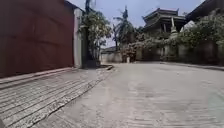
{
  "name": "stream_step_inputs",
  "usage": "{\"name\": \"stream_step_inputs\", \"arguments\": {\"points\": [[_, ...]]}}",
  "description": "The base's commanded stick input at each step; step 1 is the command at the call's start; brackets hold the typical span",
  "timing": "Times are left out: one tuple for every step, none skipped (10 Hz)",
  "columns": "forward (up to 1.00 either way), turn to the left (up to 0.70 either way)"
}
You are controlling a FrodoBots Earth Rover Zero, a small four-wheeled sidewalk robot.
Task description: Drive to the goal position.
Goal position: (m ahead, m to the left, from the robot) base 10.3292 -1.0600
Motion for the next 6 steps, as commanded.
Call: {"name": "stream_step_inputs", "arguments": {"points": [[1.00, 0.00], [1.00, 0.00], [1.00, -0.04], [1.00, -0.25], [1.00, -0.40], [1.00, -0.40]]}}
